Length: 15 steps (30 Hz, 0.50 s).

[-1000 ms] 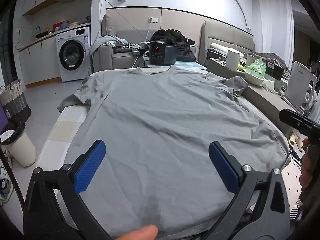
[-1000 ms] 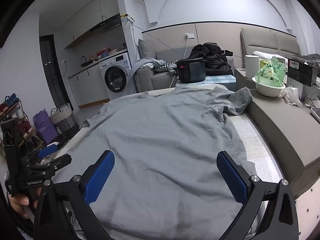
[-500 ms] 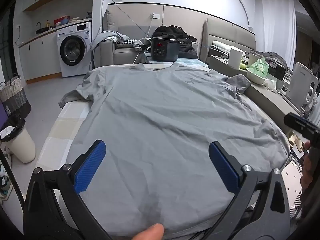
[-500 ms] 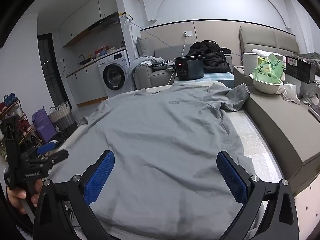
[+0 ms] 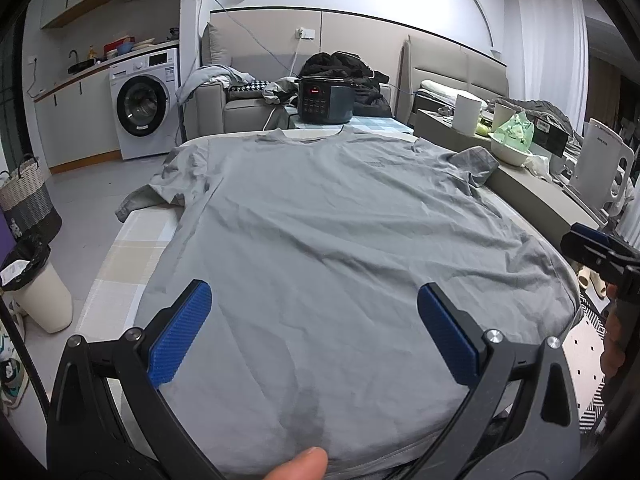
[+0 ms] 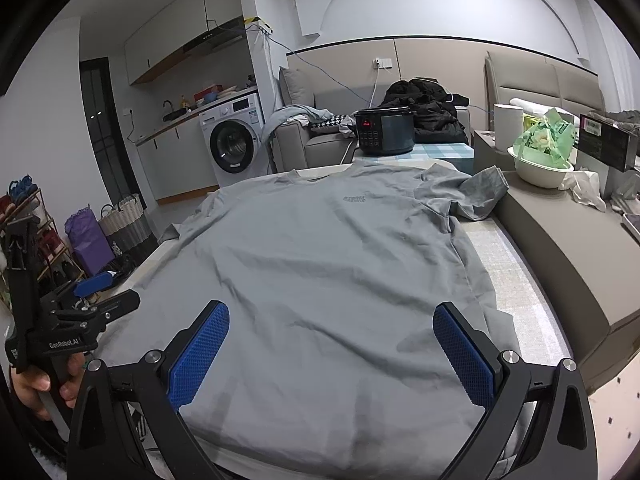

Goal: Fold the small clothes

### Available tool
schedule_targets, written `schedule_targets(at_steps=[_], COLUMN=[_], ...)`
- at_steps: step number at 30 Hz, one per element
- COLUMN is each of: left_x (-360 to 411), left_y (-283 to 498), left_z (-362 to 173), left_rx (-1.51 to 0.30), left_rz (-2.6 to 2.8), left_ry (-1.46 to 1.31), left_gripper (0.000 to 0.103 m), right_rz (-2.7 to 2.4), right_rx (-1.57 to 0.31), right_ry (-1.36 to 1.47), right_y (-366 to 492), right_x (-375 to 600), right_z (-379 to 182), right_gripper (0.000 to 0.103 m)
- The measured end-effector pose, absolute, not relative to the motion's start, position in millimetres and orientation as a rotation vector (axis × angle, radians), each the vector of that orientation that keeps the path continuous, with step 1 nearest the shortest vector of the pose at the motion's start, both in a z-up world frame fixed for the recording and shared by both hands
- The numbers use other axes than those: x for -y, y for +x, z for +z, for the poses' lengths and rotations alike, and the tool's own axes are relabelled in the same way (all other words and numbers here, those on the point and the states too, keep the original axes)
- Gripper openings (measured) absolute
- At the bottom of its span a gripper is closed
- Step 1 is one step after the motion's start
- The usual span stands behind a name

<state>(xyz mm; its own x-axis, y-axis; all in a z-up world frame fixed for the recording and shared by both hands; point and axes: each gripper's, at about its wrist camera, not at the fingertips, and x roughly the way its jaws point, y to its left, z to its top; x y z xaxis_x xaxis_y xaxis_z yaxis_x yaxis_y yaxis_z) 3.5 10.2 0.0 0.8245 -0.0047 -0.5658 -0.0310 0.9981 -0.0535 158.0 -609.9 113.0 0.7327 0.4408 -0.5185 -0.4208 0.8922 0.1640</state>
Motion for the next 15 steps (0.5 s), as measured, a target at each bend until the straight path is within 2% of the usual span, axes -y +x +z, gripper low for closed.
schedule_targets(at_steps=[15], left_x=[-5.4], left_y=[3.6], left_z=[-1.4], left_rx=[-0.602], left_rz=[0.009], left_ry=[-0.052], left_gripper=[0.102], right_rz=[0.476], right_rx=[-0.585], right_ry=[0.034], right_y=[157.9], right_x=[608.5], right_z=[113.0], right_gripper=[0.103])
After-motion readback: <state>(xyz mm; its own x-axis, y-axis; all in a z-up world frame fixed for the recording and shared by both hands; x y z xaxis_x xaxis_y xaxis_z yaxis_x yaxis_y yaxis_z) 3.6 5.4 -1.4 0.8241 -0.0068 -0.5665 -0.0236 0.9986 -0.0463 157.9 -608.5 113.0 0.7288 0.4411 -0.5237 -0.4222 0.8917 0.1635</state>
